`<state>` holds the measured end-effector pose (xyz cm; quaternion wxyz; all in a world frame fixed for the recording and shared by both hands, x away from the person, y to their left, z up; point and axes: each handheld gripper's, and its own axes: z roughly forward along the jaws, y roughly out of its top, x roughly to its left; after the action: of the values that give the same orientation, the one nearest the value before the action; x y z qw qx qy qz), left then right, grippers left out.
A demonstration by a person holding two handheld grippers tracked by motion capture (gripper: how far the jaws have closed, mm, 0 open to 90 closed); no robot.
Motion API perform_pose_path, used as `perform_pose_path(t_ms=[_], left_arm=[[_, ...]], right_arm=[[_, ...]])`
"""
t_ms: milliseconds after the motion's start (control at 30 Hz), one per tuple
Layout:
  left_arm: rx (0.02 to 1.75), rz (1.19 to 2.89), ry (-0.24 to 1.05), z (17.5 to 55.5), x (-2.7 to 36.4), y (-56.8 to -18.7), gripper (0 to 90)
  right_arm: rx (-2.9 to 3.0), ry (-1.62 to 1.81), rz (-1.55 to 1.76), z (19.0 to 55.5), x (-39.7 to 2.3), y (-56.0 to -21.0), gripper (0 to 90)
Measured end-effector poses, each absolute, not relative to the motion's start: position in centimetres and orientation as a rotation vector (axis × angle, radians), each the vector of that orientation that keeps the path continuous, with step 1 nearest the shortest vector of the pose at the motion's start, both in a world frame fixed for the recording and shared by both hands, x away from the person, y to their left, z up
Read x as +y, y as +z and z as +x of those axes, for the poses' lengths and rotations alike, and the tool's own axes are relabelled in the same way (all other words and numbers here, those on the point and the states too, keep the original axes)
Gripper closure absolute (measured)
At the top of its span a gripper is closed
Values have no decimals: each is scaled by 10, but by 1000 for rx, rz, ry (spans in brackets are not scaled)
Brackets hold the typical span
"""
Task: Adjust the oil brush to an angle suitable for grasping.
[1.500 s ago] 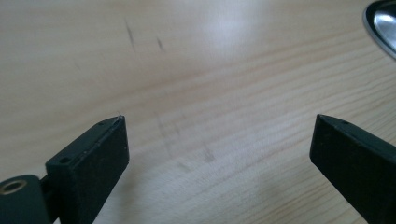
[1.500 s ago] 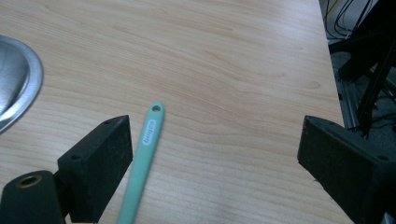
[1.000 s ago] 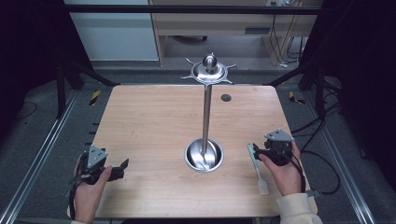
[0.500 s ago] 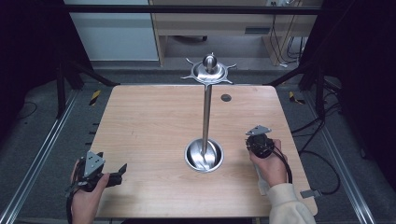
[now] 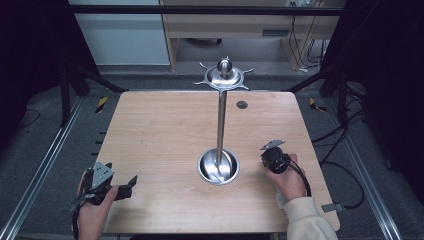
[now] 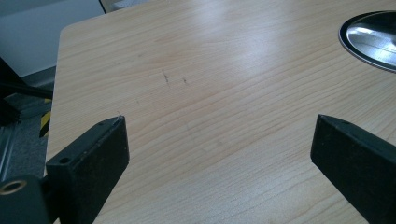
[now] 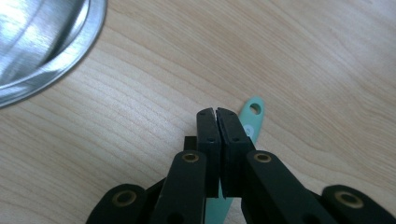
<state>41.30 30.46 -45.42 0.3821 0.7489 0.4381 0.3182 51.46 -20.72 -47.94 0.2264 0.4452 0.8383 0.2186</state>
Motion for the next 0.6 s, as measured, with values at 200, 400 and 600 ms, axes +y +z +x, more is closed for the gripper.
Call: perform_pose_path(t_ms=[200, 400, 600], left_arm=[[1119, 1910, 816, 413, 305, -454, 38], [1118, 1905, 820, 412, 305, -453, 38], [1120, 1912, 826, 413, 305, -454, 38]], right_arm=[[2317, 560, 1241, 515, -207, -482, 895], [2312, 552, 1243, 516, -210, -482, 900], [2299, 523, 1257, 516, -211, -482, 900]])
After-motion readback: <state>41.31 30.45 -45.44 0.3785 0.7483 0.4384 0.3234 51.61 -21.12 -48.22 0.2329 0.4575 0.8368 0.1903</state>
